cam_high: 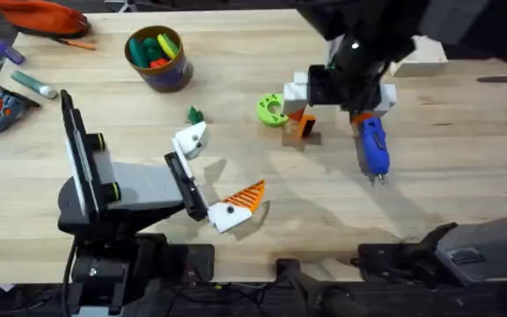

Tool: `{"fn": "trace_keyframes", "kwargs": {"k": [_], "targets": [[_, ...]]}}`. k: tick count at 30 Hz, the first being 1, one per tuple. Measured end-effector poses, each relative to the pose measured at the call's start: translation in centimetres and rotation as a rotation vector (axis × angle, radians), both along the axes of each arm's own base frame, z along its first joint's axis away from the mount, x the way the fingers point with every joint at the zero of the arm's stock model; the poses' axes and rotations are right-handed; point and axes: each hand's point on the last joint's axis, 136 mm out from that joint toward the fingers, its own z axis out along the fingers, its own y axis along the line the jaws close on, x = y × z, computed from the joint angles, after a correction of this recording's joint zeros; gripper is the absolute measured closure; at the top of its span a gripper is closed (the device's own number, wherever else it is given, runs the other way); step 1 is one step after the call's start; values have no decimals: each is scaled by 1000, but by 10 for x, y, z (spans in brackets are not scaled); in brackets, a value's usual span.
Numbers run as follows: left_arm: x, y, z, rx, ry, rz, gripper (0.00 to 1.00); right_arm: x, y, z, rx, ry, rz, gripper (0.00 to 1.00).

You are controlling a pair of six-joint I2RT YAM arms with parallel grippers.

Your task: Pick up the gripper from the table and insert it into the empty holder that is missing its gripper. Then pick up a screw, insert it into the mounting hole, and use the screwdriver to tighten it. Finally, clean up the table by picking up the vegetable and placing it into the bucket.

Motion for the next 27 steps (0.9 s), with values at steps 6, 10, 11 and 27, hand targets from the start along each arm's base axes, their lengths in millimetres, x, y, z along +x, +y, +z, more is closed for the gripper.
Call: {"fn": "trace_keyframes", "kwargs": {"k": [6,10,11,27], "targets": [[0,0,0,0,0,0,15,8,5,-18,-14,20,-36,8],[0,0,0,0,0,0,15,12,8,-24,-16,19,-44,9],[0,0,0,0,0,0,15,13,9,-26,-18,21,-45,9],[0,0,0,0,0,0,15,25,17,-43,-9,9,-40,336]]}}
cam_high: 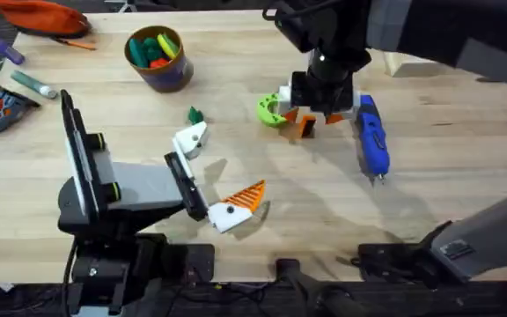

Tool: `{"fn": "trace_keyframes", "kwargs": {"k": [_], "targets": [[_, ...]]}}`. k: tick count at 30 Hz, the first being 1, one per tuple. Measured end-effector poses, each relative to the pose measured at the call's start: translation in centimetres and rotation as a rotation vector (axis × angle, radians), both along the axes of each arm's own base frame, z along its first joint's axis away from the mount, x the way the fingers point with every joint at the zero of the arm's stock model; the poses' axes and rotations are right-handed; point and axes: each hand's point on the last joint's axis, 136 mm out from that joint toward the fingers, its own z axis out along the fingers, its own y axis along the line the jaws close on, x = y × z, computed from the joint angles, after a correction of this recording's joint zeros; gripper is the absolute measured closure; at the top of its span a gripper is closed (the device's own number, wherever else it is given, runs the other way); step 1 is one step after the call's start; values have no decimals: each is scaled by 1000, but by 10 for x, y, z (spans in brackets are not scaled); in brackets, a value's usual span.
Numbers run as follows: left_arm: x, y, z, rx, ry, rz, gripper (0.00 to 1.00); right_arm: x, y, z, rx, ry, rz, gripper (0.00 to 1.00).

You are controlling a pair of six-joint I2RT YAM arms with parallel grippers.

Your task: Pick up the gripper from the table and insert it into the empty holder that is missing its gripper. Then pick up a screw, insert it into the mounting hole, and use the screwdriver to tighten it. Finally, clean up the table by picking up the vegetable and placing it into the bucket.

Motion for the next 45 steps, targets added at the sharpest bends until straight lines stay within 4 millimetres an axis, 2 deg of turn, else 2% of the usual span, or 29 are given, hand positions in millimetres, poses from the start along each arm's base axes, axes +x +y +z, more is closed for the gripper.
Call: {"fn": "trace_keyframes", "kwargs": {"k": [2,15,26,31,41,45], "targets": [[0,0,0,0,0,0,15,0,0,-1,0,0,0,392],[0,0,0,0,0,0,15,0,1,-2,6,5,1,494],[0,0,0,0,0,0,15,-2,1,-5,-2,16,9,660],[0,0,0,0,0,0,16,-2,1,-5,-2,17,12,698],[0,0,0,0,0,0,15,-4,3,-5,13,28,17,849],[0,0,0,0,0,0,15,-4,3,-5,13,28,17,950]]}}
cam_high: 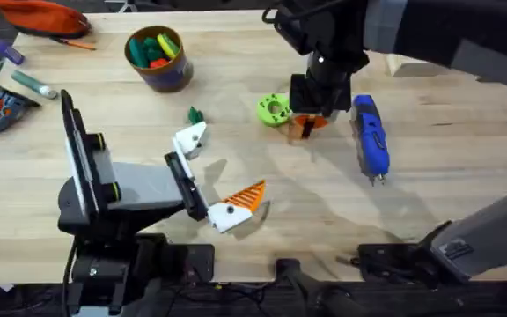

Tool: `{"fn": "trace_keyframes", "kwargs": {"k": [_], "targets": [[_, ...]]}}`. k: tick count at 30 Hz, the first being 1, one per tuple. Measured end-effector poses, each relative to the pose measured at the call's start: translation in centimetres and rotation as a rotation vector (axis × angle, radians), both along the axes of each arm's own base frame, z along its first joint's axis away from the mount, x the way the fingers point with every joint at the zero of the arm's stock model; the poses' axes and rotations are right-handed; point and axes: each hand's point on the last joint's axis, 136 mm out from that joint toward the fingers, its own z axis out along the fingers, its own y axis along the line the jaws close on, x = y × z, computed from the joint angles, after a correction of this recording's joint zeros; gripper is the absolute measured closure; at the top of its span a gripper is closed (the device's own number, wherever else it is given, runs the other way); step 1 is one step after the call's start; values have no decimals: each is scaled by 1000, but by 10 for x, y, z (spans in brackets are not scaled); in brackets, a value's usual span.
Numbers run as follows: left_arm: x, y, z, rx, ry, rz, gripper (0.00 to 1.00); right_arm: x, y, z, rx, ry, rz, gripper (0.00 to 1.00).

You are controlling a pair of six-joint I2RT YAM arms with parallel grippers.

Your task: Pick up the gripper from the table and insert it into the empty holder that is missing its gripper. Then pick up a screw, insert it into the mounting hole, and use the screwdriver to tighten it. Finally, clean up the table by picking up the vegetable and placing it into the bucket.

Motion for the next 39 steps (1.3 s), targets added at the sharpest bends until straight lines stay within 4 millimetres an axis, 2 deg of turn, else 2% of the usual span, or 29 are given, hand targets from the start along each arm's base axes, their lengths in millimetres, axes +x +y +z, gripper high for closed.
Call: {"fn": "trace_keyframes", "kwargs": {"k": [15,19,22,27,32,35,39], "targets": [[0,0,0,0,0,0,16,1,-1,0,1,-1,-3,980],[0,0,0,0,0,0,15,1,-2,8,16,-19,-8,983],[0,0,0,0,0,0,15,1,-5,31,56,-77,-14,985],[0,0,0,0,0,0,15,-2,-15,90,156,-230,-33,986],[0,0,0,0,0,0,15,-5,-19,136,268,-380,-41,987],[0,0,0,0,0,0,16,-8,-14,154,370,-476,-22,988],[0,0,0,0,0,0,15,-22,-9,157,494,-538,11,988]]}}
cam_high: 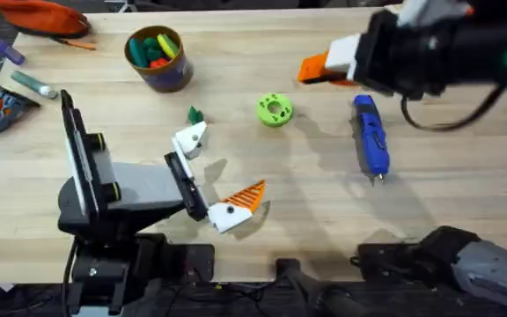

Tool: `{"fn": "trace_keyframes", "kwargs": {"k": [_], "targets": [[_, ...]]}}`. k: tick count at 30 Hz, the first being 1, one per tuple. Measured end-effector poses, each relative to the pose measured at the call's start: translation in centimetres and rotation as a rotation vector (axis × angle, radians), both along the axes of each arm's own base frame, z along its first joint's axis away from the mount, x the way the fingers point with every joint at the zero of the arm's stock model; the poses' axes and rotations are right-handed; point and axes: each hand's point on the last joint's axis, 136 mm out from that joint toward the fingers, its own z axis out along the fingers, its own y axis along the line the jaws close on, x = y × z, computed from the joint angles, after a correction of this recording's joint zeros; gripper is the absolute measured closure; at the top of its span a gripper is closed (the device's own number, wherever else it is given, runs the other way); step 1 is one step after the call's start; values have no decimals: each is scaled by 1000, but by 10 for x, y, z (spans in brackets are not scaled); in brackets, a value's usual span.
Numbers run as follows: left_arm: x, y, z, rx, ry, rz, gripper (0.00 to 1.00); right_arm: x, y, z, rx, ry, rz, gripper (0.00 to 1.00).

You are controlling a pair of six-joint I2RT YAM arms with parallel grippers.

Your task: Pick up the gripper from the table and insert it into the empty holder that is missing its gripper. Then pick up a screw, insert it into the mounting hole, and use the screwdriver to tighten it. Finally, clean up the table by picking up the vegetable and placing it into the bucket.

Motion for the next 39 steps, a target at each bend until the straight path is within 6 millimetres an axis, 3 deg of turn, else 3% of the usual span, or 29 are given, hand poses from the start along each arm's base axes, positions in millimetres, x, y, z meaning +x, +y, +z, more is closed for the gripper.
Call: {"fn": "trace_keyframes", "kwargs": {"k": [12,23,33,39], "targets": [[0,0,0,0,-1,0,14,-30,21,-27,502,-105,338,990],[0,0,0,0,0,0,14,-57,35,-56,666,0,539,990],[0,0,0,0,0,0,15,-61,49,-70,800,90,735,990],[0,0,0,0,0,0,15,-55,50,-79,841,118,765,990]]}}
